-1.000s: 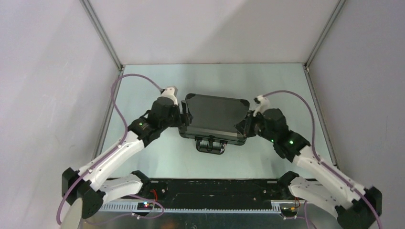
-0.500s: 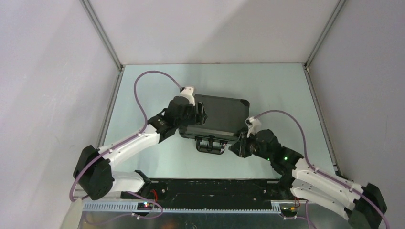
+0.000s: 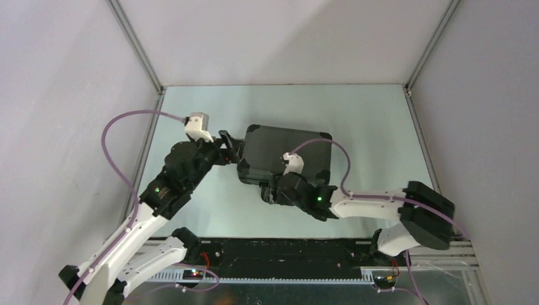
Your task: Pack up texas hold em set
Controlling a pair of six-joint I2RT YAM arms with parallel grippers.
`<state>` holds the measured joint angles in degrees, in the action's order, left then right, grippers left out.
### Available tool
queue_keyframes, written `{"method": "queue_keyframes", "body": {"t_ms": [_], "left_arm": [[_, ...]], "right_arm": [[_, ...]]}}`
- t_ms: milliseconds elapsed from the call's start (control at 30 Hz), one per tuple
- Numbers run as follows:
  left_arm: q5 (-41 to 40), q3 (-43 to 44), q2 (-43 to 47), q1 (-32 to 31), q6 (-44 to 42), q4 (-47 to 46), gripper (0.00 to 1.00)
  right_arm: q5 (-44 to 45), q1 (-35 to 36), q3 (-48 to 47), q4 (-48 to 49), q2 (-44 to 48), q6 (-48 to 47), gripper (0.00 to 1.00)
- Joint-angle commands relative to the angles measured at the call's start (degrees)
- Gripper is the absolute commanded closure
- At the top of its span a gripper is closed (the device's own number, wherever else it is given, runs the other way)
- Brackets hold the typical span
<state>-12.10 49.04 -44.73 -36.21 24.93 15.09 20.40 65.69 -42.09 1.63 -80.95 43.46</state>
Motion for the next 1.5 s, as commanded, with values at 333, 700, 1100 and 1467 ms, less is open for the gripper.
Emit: {"method": "queue_keyframes", "body": {"t_ms": [333,700,1100,1467], "left_arm": [[1.87,-2.87,6.25,2.37,-1.33,7.00,0.12],[3.17,-2.88,5.86,2.41,-0.84,6.99,0.12],[2.25,-3.72,6.26,2.50,-0.06,6.98,0.12],[1.58,-4.23,4.61,2.52,1.70,6.89,0.12]], "right_arm": [[19.47,4.63,-13.41,-19.57,-11.27,19.23,0.38],[23.01,3.66,-16.87,-22.71,-23.41,23.26,0.34],[-0.99,5.78,-9.95,-30.22,-28.21,19.73,0.54],[-7.16,11.56,3.90,-32.18,-25.43,18.17,0.75]]}}
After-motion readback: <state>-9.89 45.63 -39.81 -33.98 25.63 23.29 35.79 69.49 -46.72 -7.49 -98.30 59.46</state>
